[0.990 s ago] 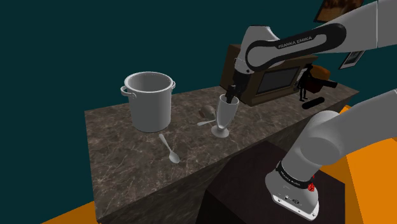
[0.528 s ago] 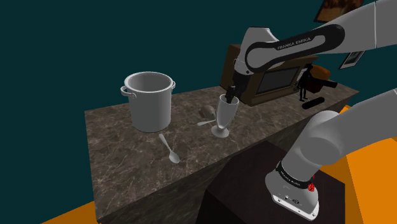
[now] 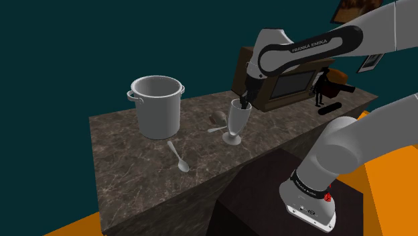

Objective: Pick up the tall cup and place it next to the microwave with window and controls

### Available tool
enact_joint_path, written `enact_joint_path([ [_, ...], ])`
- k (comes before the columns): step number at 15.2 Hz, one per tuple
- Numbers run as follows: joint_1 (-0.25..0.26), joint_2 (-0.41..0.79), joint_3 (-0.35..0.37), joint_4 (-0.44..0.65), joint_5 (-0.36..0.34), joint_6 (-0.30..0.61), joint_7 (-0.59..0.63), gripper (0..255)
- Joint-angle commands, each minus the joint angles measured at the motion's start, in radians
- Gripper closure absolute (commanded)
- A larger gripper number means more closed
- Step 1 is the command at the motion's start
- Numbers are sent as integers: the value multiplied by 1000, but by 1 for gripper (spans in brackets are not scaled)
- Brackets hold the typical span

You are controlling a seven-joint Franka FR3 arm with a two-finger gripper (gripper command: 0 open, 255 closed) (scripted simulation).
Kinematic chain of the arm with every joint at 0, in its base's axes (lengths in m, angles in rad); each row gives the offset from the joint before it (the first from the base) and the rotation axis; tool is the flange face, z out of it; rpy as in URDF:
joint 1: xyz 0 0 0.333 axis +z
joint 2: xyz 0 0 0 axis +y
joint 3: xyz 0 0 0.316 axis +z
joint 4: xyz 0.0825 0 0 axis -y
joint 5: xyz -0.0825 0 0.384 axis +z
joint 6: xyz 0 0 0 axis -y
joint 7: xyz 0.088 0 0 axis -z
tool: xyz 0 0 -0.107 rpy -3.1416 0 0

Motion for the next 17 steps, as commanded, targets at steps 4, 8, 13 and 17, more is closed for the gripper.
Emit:
enact_joint_path([
  [4, 0, -13, 2, 18, 1, -32, 1, 255],
  [8, 1, -36, 6, 57, 3, -94, 2, 255],
  [13, 1, -58, 11, 111, 5, -168, 2, 255],
  [17, 2, -69, 15, 157, 7, -226, 3, 255],
])
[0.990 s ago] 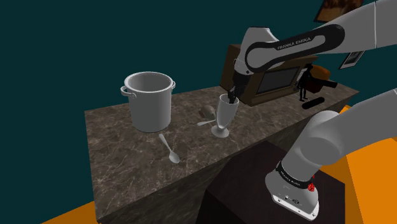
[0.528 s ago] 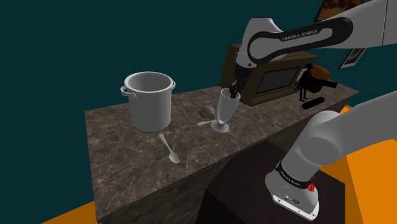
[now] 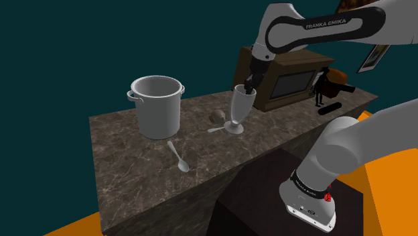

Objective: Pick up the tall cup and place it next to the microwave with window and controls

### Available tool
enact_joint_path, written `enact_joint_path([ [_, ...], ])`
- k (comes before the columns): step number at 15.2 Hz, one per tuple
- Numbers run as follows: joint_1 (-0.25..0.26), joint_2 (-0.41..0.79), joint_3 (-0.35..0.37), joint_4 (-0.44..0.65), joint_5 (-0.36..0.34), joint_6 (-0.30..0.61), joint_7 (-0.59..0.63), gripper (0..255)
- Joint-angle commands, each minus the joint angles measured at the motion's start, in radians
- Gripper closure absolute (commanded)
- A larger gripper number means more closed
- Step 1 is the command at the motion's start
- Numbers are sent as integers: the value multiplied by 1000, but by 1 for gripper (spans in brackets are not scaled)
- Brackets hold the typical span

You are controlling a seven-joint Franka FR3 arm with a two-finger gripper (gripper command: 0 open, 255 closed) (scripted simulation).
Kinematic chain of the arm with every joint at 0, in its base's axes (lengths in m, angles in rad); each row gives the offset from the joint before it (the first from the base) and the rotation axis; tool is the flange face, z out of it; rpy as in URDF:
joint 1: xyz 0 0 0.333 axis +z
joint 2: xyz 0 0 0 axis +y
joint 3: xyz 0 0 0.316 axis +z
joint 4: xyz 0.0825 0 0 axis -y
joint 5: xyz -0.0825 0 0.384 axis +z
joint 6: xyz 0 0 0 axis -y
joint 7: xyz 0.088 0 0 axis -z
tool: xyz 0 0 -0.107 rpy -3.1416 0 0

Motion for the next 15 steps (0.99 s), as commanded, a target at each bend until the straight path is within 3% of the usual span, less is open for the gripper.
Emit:
enact_joint_path([
  [1, 0, -2, 1, 25, 1, -27, 0, 255],
  [15, 5, -8, 11, 210, 9, -216, 0, 255],
])
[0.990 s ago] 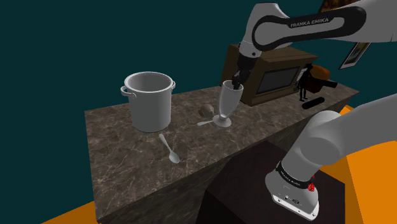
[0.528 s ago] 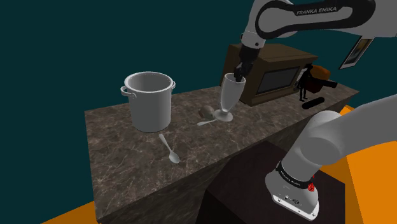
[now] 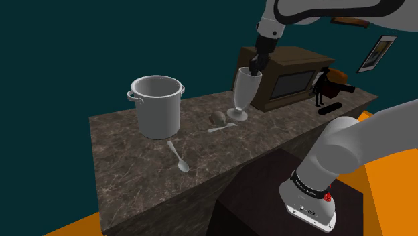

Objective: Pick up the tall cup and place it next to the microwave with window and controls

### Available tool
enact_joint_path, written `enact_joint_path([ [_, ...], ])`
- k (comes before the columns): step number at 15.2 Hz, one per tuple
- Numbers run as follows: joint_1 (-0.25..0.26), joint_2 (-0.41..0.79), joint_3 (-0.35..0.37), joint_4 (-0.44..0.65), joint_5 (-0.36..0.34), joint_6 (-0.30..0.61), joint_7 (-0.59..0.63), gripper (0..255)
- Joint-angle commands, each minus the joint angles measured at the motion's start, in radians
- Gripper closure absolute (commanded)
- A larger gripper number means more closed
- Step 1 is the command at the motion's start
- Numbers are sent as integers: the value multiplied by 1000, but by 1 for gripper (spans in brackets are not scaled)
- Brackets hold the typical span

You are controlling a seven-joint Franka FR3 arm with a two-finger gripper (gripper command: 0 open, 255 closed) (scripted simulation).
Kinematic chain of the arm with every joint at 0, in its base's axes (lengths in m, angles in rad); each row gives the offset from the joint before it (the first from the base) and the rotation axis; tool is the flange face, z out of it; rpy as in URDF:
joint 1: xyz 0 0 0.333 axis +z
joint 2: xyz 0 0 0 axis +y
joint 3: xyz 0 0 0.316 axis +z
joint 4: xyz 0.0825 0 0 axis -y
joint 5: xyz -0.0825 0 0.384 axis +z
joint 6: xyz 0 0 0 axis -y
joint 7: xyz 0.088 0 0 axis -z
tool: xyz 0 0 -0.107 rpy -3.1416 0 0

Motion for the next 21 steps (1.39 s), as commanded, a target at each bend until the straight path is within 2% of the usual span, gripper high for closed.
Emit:
enact_joint_path([
  [1, 0, 0, 1, 27, 1, -27, 0, 255],
  [21, 7, 69, 9, 353, 12, -284, -4, 255],
])
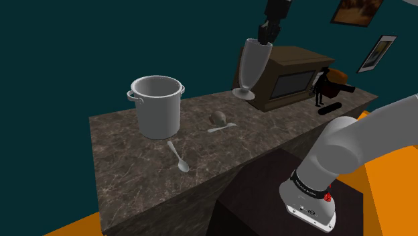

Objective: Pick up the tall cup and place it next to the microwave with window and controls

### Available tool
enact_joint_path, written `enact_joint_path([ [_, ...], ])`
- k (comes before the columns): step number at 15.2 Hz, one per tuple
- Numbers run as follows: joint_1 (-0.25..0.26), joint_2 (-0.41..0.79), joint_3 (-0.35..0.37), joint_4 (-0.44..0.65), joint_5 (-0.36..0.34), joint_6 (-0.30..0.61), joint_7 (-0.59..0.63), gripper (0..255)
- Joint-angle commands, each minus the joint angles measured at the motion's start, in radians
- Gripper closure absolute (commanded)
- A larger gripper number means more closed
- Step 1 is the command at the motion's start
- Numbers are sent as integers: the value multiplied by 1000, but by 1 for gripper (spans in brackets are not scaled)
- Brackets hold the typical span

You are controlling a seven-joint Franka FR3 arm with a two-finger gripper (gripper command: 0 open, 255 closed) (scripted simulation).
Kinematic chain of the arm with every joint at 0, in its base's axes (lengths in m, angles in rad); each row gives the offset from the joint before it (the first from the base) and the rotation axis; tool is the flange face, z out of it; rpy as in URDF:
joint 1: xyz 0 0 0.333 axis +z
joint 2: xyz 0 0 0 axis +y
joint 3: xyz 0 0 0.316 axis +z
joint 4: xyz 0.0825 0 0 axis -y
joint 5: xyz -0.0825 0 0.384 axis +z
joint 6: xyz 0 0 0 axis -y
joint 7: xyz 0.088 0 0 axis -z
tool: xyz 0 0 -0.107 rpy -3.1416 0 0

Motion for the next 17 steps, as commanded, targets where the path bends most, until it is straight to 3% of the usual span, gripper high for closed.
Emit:
enact_joint_path([
  [1, 1, 11, 2, 35, 2, -24, 1, 255],
  [17, 7, 131, 0, 373, 11, -241, -6, 255],
])
